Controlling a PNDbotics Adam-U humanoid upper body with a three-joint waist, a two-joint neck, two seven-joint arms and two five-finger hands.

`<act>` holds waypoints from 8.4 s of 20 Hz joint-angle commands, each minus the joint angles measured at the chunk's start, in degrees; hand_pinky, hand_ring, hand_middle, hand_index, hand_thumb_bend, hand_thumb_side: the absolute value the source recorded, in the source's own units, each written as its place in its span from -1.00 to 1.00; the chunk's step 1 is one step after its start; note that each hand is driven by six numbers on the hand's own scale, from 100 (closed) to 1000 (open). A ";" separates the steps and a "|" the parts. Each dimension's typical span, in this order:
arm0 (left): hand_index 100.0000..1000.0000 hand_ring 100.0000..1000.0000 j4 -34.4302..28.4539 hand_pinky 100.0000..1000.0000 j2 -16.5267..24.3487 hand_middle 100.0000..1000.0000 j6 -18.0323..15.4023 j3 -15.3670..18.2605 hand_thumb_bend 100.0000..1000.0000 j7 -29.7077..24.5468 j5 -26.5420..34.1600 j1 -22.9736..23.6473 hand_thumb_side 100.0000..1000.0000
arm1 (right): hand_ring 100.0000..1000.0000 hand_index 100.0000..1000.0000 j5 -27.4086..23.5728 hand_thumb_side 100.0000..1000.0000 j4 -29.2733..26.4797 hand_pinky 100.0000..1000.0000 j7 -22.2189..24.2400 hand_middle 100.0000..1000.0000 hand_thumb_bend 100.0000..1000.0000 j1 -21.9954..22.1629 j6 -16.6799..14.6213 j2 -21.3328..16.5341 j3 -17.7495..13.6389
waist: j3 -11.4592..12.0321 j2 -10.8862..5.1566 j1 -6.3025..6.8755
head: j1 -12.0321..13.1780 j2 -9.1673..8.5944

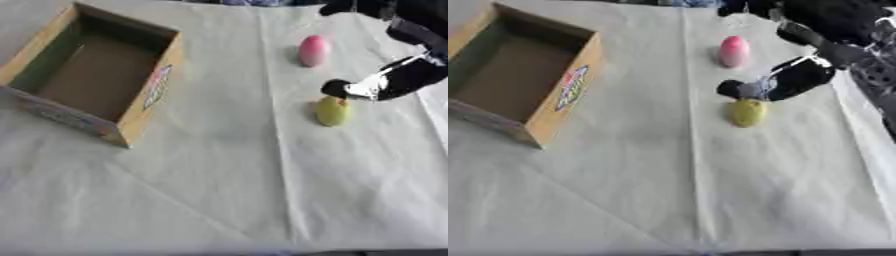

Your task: Pick up objects on the table and place them in the box.

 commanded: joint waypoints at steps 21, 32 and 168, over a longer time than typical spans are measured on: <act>0.64 0.64 -0.80 0.38 1.64 1.00 -0.38 0.74 -0.22 0.24 1.63 -0.56 1.00 | 0.61 0.74 -4.62 0.11 5.31 0.66 12.22 0.66 0.05 1.45 6.78 -0.12 -0.34 | -0.03 -0.79 0.11 | -0.37 -0.96; 0.63 0.65 -0.80 0.38 1.56 1.00 -0.50 0.76 -0.24 0.38 1.84 -0.61 1.00 | 0.58 0.74 -7.40 -0.05 8.22 0.58 14.35 0.66 -0.05 2.04 9.15 0.75 0.03 | 0.09 -0.73 0.19 | -0.48 -0.61; 0.56 0.60 -0.80 0.34 0.20 1.00 -3.24 0.01 -0.34 1.57 3.80 -3.21 1.00 | 0.12 0.07 -14.93 -1.00 29.95 0.03 16.23 -0.06 -1.00 -43.46 13.81 32.44 10.76 | 2.61 -1.24 -0.11 | -5.80 -2.23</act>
